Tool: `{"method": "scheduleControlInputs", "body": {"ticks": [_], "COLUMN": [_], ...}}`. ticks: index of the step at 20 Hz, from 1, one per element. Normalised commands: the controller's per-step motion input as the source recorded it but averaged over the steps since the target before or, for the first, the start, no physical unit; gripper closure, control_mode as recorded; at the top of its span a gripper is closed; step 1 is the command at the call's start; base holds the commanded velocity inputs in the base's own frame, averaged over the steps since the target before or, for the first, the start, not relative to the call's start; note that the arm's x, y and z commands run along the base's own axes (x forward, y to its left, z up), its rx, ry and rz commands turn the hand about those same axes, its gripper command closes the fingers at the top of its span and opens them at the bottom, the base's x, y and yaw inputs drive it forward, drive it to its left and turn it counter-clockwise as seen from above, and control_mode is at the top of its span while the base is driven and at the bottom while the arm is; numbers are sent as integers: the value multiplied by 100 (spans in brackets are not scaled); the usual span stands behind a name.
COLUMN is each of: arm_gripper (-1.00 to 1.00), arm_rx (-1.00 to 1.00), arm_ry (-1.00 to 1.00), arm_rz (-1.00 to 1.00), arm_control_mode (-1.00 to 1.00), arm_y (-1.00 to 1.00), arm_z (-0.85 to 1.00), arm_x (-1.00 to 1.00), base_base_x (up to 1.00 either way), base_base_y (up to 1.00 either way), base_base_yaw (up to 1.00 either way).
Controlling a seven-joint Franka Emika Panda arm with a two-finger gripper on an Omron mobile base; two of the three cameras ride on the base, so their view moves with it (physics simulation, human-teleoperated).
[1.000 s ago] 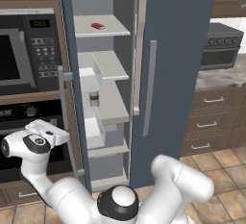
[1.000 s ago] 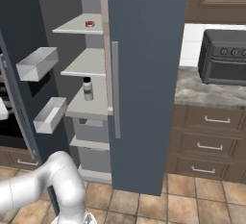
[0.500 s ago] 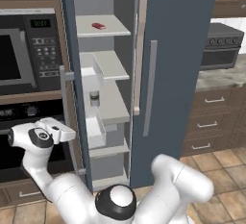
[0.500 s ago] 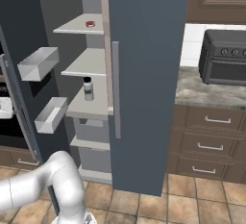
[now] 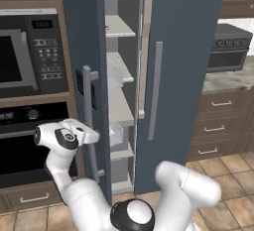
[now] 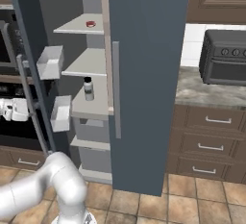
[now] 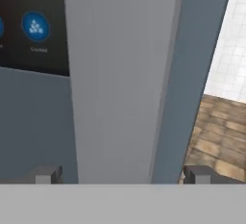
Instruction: There's a steak in the fridge that needs to be moved to the freezer for freezing. Pick up the steak from the fridge, place it on any shelf in the freezer, and close the fridge and freezer doors when done.
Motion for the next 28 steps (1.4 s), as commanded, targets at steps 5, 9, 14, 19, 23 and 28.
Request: {"method": "scheduleControlInputs", "body": {"ticks": [5, 9, 14, 19, 23, 28], "arm_gripper": [-100, -100, -100, -100, -100, -100], "arm_rx": [2, 3, 5, 5, 4, 1], "arm_ry": [0, -1, 0, 1, 0, 1], "arm_rz": [0, 0, 0, 1, 4, 0], "arm_control_mode": [-100, -100, -100, -100, -100, -100], "arm_y": [-74, -66, -53, -46, -41, -16], "arm_z": [0, 0, 0, 0, 0, 1], "arm_x": [43, 74, 95, 91, 70, 66], "base_base_x": [0, 0, 0, 0, 0, 0], "base_base_y": [0, 0, 0, 0, 0, 0], "base_base_yaw": [0, 0, 0, 0, 0, 0]}}
